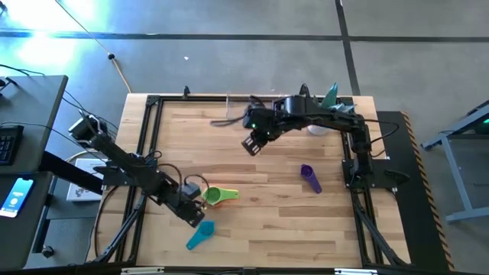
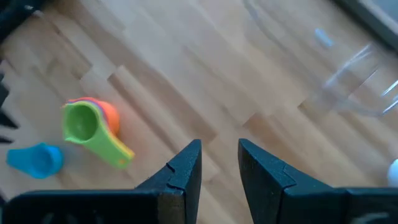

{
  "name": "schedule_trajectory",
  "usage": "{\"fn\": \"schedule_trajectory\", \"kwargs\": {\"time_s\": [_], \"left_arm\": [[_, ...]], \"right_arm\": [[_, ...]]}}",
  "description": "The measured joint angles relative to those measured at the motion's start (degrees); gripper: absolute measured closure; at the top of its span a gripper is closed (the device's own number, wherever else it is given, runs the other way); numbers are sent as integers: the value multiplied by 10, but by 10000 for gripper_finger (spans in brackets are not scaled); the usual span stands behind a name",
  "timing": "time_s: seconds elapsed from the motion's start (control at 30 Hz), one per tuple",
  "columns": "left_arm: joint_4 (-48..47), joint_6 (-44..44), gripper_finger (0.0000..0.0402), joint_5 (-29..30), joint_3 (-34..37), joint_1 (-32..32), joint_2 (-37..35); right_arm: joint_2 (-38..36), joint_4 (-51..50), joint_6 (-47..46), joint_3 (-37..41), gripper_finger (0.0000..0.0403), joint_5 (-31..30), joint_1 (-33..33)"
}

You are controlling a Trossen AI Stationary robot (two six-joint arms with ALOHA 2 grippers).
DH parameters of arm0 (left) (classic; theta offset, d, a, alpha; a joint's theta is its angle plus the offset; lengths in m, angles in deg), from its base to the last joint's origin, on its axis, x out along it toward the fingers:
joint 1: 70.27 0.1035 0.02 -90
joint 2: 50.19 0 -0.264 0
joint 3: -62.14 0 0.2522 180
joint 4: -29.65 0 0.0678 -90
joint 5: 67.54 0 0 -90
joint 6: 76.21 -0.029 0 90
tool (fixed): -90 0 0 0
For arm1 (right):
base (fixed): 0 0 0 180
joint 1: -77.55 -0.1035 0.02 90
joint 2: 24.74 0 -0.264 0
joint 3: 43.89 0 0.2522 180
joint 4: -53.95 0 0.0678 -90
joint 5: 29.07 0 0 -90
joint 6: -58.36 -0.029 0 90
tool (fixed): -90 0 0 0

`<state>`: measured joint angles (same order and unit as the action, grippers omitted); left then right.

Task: Nest measuring cups in basket
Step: Stack the light blue measuring cup on top of the light green measuring cup

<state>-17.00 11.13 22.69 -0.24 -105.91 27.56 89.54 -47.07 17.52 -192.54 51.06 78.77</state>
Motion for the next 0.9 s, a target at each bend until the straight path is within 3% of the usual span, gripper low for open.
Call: {"fn": "schedule_trajectory", "kwargs": {"time_s": [0.33, 0.9], "left_arm": [[-96, -89, 298, 54, 0, 0, -105], [-189, -201, 298, 64, 0, 0, -217]], "right_arm": [[0, 2, -175, 0, 306, -11, -100], [58, 67, -419, 0, 290, -20, -216]]}}
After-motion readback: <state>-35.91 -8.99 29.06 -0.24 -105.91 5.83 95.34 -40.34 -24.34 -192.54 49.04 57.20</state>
